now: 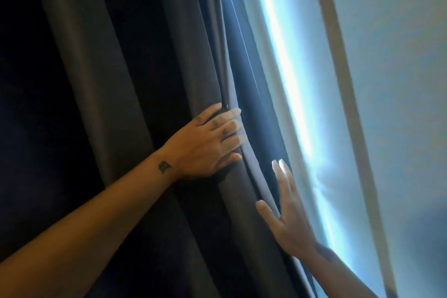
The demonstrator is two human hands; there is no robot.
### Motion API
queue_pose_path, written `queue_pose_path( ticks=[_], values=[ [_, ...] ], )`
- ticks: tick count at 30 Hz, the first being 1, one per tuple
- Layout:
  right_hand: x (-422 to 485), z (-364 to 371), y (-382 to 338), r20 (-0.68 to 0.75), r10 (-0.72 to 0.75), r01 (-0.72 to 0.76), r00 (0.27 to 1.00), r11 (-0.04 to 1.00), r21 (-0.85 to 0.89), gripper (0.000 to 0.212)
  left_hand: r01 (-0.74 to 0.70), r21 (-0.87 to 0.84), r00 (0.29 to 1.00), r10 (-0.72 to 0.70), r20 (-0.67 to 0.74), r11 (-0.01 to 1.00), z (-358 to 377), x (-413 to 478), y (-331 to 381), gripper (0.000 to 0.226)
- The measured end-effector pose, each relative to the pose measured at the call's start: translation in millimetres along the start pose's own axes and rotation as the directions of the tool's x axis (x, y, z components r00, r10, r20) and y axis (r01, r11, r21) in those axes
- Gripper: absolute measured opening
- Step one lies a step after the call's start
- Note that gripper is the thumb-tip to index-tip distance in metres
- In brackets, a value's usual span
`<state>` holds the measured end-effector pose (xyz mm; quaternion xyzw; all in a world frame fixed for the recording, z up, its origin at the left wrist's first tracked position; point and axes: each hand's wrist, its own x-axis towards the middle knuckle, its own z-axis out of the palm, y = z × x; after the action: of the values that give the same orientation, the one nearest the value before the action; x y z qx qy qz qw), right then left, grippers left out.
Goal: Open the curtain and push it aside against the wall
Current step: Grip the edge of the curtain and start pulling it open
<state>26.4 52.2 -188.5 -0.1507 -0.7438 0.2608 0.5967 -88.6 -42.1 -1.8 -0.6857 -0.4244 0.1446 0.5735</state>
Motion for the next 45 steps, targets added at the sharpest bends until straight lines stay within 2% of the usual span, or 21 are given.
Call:
queue_pose_path(
  ticks=[5,10,14,17,21,25,29,32,35,38,40,42,45],
  values=[
    [-4,28,-4,0.149,-0.006,0.016,0.989,0.998,-0.067,0.086,0.026,-0.003,1.000,-0.026,-0.011,1.000,-1,-22,-5,0.047],
    [-14,50,-21,0.247,-0.027,0.029,0.969,1.000,-0.003,0.091,0.029,0.014,1.000,-0.030,0.008,0.999,-6,-35,-10,0.051],
    [-22,66,-32,0.285,-0.037,0.030,0.958,0.999,0.027,0.091,0.034,0.142,0.999,-0.036,0.014,0.989,-17,-36,-17,0.039],
    [-28,78,-38,0.314,-0.047,0.038,0.948,0.999,0.036,0.091,0.024,0.149,0.988,-0.046,0.146,0.989,-24,-30,-19,0.033],
    [-38,93,-45,0.341,-0.028,-0.010,0.940,0.994,0.110,0.093,-0.012,0.132,0.910,-0.044,0.413,0.991,-17,-32,-7,0.023],
    [-47,107,-47,0.345,-0.051,-0.012,0.937,0.984,0.180,0.095,0.017,0.216,0.801,-0.142,0.582,0.976,-12,-44,1,0.053],
    [-56,124,-43,0.376,-0.058,-0.044,0.925,0.966,0.256,0.094,0.052,0.272,0.718,-0.225,0.659,0.961,-14,-63,0,0.059],
    [-67,135,-44,0.386,-0.068,-0.062,0.920,0.947,0.316,0.092,0.049,0.291,0.689,-0.243,0.682,0.956,-24,-75,-2,0.061],
    [-79,144,-52,0.405,-0.087,-0.068,0.910,0.933,0.353,0.093,0.052,0.326,0.605,-0.289,0.742,0.944,-34,-87,-4,0.062],
    [-90,153,-66,0.408,-0.113,-0.056,0.906,0.922,0.382,0.092,0.037,0.370,0.591,-0.319,0.741,0.928,-52,-103,-9,0.066],
    [-96,157,-79,0.431,-0.130,-0.055,0.893,0.919,0.391,0.093,0.010,0.349,0.605,-0.284,0.744,0.937,-62,-120,-15,0.070],
    [-101,162,-94,0.451,-0.146,-0.044,0.881,0.922,0.386,0.092,0.001,0.309,0.555,-0.258,0.791,0.951,-72,-132,-18,0.071],
    [-110,170,-117,0.474,-0.160,-0.045,0.866,0.919,0.392,0.090,-0.002,0.315,0.546,-0.263,0.795,0.949,-92,-152,-26,0.071]
  ],
)
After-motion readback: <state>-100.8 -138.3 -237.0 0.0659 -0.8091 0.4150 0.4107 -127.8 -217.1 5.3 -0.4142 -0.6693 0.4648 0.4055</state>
